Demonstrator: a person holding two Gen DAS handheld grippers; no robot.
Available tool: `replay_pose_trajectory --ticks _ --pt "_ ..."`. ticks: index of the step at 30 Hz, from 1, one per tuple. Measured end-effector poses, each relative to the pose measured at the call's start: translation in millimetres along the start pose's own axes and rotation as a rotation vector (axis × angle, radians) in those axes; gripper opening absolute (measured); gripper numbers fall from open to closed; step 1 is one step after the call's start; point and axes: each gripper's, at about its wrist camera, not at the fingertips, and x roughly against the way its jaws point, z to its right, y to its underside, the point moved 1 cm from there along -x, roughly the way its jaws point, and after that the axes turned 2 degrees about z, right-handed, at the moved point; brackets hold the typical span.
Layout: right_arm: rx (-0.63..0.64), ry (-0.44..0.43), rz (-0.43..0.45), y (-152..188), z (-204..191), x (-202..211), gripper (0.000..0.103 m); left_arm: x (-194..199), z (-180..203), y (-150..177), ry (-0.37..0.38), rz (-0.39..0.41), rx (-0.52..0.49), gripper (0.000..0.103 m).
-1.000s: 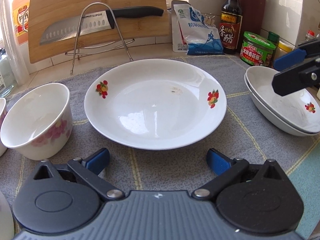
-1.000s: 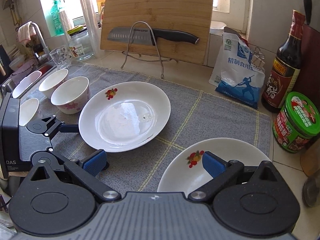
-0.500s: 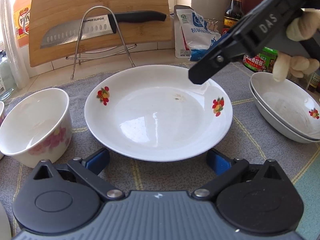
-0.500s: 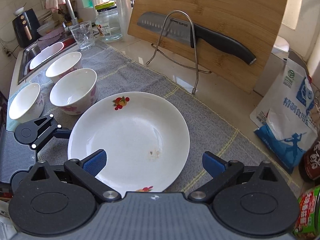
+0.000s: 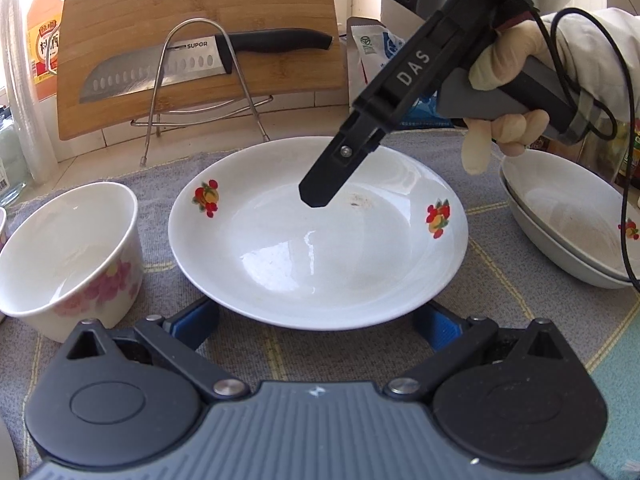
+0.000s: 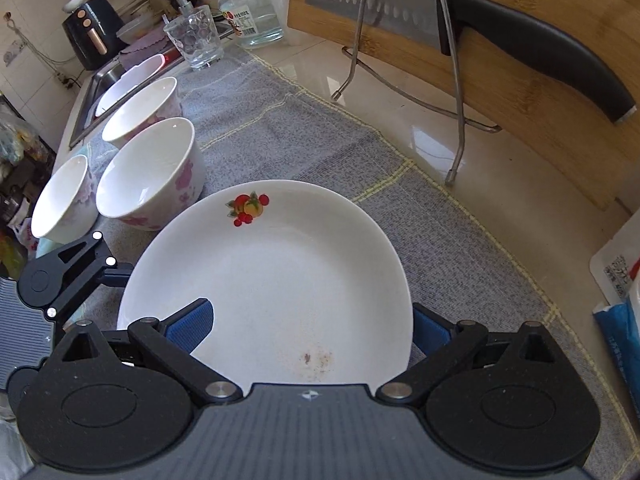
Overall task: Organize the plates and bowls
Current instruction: 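Lift the gripped fruit-print plate off the towel with the right tool, then carry the fruit-print plate over the plate stack with the right tool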
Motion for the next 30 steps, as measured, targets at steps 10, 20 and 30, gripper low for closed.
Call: replay_pose_trajectory --ticks 10,20,30 --pt "-0.085 -0.112 0.006 -5.2 16.4 1.1 0.101 2.0 -0.5 1.9 0.004 0.015 -0.003 0.101" --pt "-0.124 -0.15 -0.015 -9.4 21.5 -1.4 0.101 2.7 1.2 1.6 0.011 0.019 -0.021 0.101" --pt "-0.14 -0.147 -0.012 -4.4 15.3 -0.5 0.102 4.7 1.5 1.2 0.008 -0.006 -0.034 0.101"
